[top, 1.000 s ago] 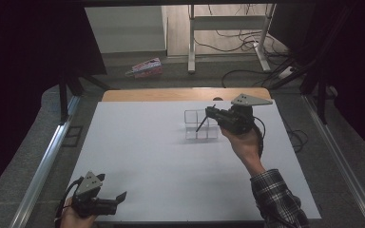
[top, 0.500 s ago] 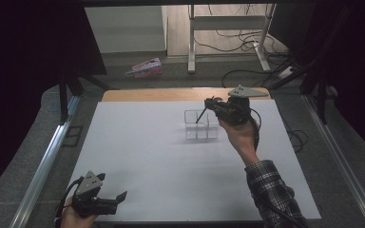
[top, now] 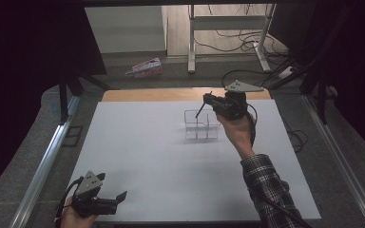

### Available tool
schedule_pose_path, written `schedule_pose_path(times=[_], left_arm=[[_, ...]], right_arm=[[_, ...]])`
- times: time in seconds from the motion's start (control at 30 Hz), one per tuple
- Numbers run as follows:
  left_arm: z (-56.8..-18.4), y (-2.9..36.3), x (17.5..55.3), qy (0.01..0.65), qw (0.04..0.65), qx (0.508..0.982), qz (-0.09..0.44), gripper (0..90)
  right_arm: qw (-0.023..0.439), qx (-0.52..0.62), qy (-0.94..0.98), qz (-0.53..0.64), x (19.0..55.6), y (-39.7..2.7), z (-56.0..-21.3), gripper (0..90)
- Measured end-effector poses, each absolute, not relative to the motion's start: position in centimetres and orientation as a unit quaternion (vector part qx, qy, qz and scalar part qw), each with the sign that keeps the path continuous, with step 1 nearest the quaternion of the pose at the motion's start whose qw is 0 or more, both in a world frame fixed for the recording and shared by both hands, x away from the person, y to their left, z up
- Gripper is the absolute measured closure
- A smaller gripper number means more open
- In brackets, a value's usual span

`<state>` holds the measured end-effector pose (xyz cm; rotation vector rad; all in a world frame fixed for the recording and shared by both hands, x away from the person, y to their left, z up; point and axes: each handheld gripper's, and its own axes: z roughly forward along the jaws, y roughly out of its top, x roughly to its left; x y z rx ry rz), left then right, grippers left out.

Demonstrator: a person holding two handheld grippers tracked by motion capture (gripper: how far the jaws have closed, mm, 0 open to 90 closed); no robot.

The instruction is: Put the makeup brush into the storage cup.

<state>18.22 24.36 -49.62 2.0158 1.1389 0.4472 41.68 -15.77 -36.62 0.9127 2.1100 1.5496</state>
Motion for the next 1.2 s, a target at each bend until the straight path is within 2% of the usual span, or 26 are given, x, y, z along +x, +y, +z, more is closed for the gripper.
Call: schedule_pose_path(times=[1.2], left_arm=[[-49.6, 24.2, 18.3, 0.443, 0.382, 0.793, 0.171, 0.6]], right_arm=[[0.187, 0.331, 0.764, 0.521, 43.4, -13.0, -40.7, 84.5]])
